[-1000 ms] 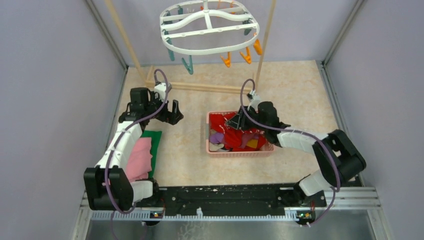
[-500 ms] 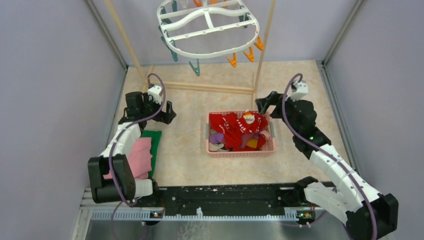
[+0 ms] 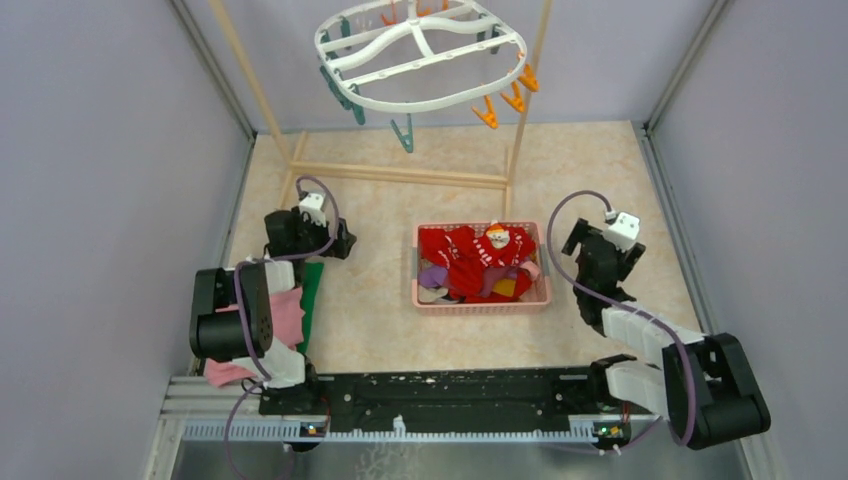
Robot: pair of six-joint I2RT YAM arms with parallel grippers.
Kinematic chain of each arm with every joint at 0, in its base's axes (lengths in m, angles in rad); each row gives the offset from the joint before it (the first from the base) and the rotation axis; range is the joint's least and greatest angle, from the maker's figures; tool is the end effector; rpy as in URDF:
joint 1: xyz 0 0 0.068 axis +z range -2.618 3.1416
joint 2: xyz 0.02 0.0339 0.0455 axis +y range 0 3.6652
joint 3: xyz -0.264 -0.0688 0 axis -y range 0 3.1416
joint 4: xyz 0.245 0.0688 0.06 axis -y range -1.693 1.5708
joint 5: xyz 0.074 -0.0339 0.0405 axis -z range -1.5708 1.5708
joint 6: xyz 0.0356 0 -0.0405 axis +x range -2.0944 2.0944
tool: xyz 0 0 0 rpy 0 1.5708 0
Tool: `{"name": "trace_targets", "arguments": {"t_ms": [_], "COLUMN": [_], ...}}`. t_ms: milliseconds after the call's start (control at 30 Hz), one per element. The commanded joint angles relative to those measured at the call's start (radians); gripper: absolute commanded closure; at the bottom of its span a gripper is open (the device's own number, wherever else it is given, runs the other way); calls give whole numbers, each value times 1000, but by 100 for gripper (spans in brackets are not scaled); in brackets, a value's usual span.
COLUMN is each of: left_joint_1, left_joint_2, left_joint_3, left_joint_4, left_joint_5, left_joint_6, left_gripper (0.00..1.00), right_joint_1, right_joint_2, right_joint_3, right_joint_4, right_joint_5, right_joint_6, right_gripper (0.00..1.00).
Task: Remove the socks clipped to the hanger
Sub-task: Reset both arms
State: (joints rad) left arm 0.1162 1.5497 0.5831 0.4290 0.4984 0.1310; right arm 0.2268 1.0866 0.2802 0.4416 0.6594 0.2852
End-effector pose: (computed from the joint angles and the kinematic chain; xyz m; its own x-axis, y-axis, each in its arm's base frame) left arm 0.2934 0.0171 0.1560 -0.4643 0.0613 -0.8836 0.3698 0.9199 -0.1305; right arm 0.2050 0.0249 0.1754 -0.2267 0.1759 -0.9580 0.4624 0.8851 0.0531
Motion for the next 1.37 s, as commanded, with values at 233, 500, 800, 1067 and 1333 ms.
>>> {"name": "trace_targets", "arguments": {"t_ms": [233,500,800,1067,1333], "left_joint_1": [4,-56,-66,-66,-66], "left_joint_2": [17,60,14,16,15], "left_joint_3": [-180,-352,-322,-322,-317], "left_joint_4": [530,912,764,765,752], "left_joint_5": [99,-51,-64,-64,-66], "left_joint_6": [-25,-16,0,1,1], "left_gripper": [1,1,1,1,1], "right_joint_1": [-48,-64,-170,-169,-169], "right_joint_2": [234,430,370,367,367], "right_joint_3": [-126,-210,-114,-119,-119], "right_joint_4": [727,1088,812,818,818], "right_joint_5": [31,-187,-292,-294,-293], "right_joint_6": [-221,-339,-212,-214,-215], "right_gripper": [1,1,1,1,1]}}
